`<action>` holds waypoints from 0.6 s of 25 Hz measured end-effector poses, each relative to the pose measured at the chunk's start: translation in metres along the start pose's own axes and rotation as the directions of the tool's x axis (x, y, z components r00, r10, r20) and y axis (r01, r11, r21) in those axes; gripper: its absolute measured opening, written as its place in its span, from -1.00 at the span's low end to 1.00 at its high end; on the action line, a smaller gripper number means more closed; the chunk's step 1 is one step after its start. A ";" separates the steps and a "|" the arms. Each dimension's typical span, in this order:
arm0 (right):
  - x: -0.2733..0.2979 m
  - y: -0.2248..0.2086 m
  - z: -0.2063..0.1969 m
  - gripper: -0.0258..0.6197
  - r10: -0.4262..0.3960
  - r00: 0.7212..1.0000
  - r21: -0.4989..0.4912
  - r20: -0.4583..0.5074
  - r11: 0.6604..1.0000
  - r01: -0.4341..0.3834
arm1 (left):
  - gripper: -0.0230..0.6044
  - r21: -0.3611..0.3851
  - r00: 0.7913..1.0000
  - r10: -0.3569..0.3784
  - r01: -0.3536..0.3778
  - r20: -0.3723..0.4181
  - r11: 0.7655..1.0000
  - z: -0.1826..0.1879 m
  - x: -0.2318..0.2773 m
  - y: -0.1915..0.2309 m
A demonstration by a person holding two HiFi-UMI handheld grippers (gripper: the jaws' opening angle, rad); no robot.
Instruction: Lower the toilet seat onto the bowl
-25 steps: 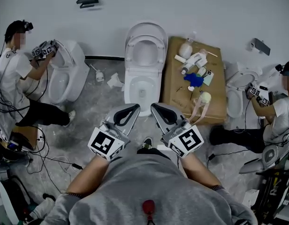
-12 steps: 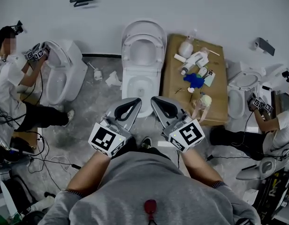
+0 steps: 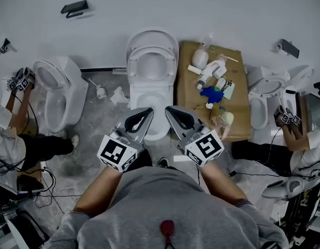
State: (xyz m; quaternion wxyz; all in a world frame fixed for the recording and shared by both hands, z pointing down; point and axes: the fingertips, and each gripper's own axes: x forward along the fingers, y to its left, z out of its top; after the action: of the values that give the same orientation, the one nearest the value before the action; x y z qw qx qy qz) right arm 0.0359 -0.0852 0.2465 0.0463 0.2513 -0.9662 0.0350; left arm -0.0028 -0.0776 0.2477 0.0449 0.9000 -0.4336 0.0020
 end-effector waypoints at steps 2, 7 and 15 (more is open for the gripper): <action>0.018 -0.015 0.000 -0.87 -0.019 1.000 0.004 -0.009 1.000 0.019 | -0.91 -0.005 1.000 -0.018 0.018 -0.002 1.000 -0.001 0.011 0.021; 0.062 -0.044 -0.001 -0.87 -0.064 0.998 0.012 -0.025 0.998 0.064 | -0.91 -0.014 0.998 -0.054 0.054 -0.010 0.998 -0.001 0.033 0.071; 0.123 -0.076 -0.015 -0.87 -0.125 0.990 0.024 -0.059 0.992 0.127 | -0.91 -0.014 0.994 -0.099 0.099 -0.049 0.995 -0.013 0.057 0.137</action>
State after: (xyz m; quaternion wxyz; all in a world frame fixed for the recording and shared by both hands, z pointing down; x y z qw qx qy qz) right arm -0.0329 -0.2095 0.2785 0.0729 0.3114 -0.9460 0.0525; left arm -0.0741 -0.2057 0.2738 0.0608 0.9198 -0.3872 0.0195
